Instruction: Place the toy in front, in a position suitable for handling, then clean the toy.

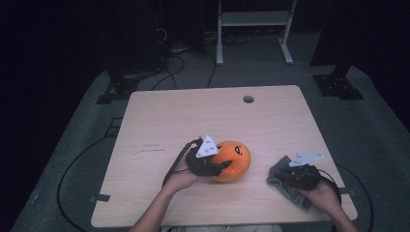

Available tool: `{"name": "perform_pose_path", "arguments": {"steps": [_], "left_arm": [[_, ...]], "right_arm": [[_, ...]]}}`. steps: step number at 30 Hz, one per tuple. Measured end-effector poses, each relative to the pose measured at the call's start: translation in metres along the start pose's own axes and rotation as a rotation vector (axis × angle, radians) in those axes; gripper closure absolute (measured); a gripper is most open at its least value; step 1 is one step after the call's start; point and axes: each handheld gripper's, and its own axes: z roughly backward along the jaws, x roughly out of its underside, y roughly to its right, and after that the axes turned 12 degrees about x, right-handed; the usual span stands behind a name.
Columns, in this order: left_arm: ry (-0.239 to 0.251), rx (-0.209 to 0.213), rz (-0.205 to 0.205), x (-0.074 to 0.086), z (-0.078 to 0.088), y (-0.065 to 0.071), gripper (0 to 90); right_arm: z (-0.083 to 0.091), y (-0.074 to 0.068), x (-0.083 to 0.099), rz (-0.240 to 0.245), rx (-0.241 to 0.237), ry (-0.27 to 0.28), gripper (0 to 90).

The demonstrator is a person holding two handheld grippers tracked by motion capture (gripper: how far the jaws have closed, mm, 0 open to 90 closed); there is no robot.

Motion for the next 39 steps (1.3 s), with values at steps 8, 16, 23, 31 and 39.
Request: {"name": "perform_pose_path", "arguments": {"steps": [8,16,23,31,39], "left_arm": [[-0.022,0.025,-0.007,0.007,-0.011,0.004,43.9],[-0.028,0.049,-0.007,0.015,-0.013,0.006,38.8],[-0.031,0.051,0.036,0.016,0.004,0.006,12.5],[-0.041,0.048,0.05,0.024,0.003,0.003,14.6],[-0.035,0.025,0.033,0.03,0.0,-0.001,29.4]], "right_arm": [[0.0,-0.001,-0.001,-0.004,0.01,-0.009,75.8],[0.001,-0.002,-0.001,-0.004,0.025,-0.002,78.6],[0.001,0.0,-0.001,-0.02,0.011,-0.002,79.3],[0.008,0.002,-0.003,-0.043,0.008,0.028,80.2],[0.042,-0.023,-0.039,-0.019,-0.081,0.289,80.1]]}}
